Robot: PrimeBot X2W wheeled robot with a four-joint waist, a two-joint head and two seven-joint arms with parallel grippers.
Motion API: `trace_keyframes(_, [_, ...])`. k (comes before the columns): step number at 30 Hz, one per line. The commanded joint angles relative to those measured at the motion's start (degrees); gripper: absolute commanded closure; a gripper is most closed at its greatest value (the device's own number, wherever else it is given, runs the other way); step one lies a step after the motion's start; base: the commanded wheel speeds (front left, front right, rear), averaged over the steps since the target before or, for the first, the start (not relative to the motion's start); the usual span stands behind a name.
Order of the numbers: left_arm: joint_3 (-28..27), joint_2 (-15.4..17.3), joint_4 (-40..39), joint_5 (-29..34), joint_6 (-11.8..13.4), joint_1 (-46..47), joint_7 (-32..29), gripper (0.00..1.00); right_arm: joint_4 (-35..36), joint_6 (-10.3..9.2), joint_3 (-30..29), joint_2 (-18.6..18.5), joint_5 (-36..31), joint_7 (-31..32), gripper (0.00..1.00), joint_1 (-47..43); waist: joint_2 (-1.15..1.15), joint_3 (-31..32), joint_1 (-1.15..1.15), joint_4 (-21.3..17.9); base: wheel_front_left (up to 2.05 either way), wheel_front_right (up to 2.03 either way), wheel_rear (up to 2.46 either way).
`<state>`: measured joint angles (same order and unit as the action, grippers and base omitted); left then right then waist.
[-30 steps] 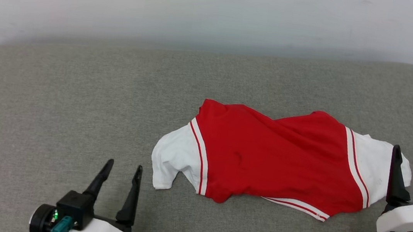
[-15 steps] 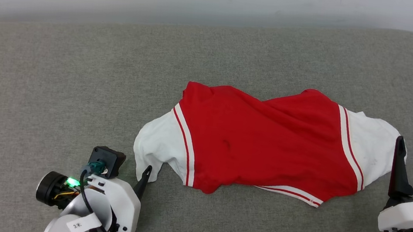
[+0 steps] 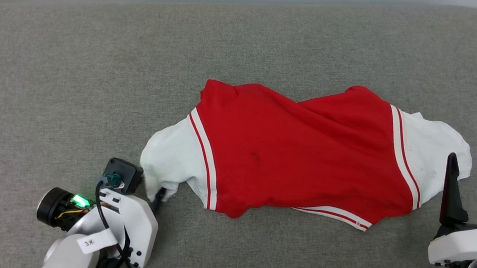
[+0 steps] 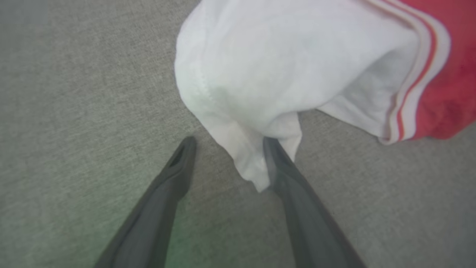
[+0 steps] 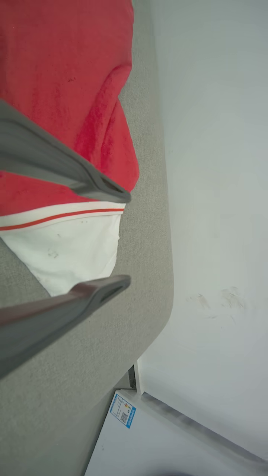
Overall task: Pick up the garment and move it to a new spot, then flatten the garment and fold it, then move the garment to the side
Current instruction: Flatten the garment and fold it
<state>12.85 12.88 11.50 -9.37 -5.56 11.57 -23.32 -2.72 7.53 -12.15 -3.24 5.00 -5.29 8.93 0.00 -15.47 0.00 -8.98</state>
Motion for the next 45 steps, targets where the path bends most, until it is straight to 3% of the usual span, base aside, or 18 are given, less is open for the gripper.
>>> trace_keyframes(1, [0.78,0.57,3.17,-0.43,-0.30,-1.95,-1.97,1.00,-0.18,-0.08,-0.05,0.18,-0.09,-0.33,0.00,0.42,0.00,-0.01,0.00,0.01,0.00,0.00,0.00])
trace_keyframes(8, [-2.26,-0.05,2.14,-3.52,0.91,-3.16,3.91,1.00,-1.19,-0.07,-0.79,0.22,-1.07,0.22,0.00,-0.30,0.00,2.78,0.00,1.41,0.00,0.00,0.00])
trace_keyframes(14, [-6.74,1.72,-2.21,-6.23,2.40,-5.75,6.15,1.00,-1.68,-0.07,0.44,0.08,-1.20,1.58,0.00,-1.06,0.00,5.64,0.00,3.37,0.00,0.00,0.00])
trace_keyframes(20, [-10.69,4.44,-5.39,-8.60,3.17,-8.67,4.92,1.00,-2.14,-0.07,1.49,-0.02,-1.37,2.83,0.00,-1.67,0.00,6.67,0.00,4.59,0.00,0.00,0.00])
trace_keyframes(25, [-10.34,6.18,-5.17,-9.22,2.11,-10.02,2.72,1.00,-3.28,-0.08,2.13,-0.12,-1.65,3.79,0.00,-2.15,0.00,6.72,0.00,5.05,0.00,0.00,0.00])
trace_keyframes(26, [-10.33,6.50,-5.08,-8.72,2.27,-9.97,2.89,0.85,-3.52,-0.08,2.25,-0.16,-1.60,3.97,0.00,-2.13,0.00,6.77,0.00,5.11,0.00,0.00,0.00])
trace_keyframes(27, [-10.27,6.65,-5.06,-8.23,2.74,-9.92,3.50,0.16,-3.71,-0.08,2.32,-0.28,-1.56,4.09,0.00,-2.16,0.00,6.89,0.00,5.20,0.00,0.00,0.00])
trace_keyframes(28, [-10.27,6.65,-5.06,-8.23,2.74,-9.92,3.50,0.16,-3.71,-0.08,2.32,-0.28,-1.56,4.09,0.00,-2.16,0.00,6.89,0.00,5.20,0.00,0.00,0.00])
trace_keyframes(29, [-10.37,6.42,-5.03,-8.14,3.11,-9.74,4.17,0.00,-3.85,-0.08,2.30,-0.41,-1.51,4.05,0.00,-2.20,0.00,7.03,0.00,5.34,0.00,0.00,0.00])
trace_keyframes(37, [-10.35,5.11,-7.93,-5.20,4.26,-9.28,18.73,0.00,-3.28,-0.07,3.06,-3.67,-1.22,7.88,0.00,-3.39,0.00,9.42,0.00,7.10,0.00,0.00,0.00])
trace_keyframes(40, [-10.03,4.52,-9.81,-3.80,4.82,-10.42,25.14,0.00,-2.99,-0.08,3.60,-6.22,-0.68,13.16,0.00,-3.52,0.00,9.98,0.00,8.11,0.00,0.00,0.00])
trace_keyframes(45, [-9.39,3.93,-12.33,-1.96,5.38,-11.92,32.39,0.00,-3.91,-0.08,3.01,-10.70,1.97,27.17,0.00,-2.96,0.00,9.79,0.00,9.95,0.00,0.00,0.00])
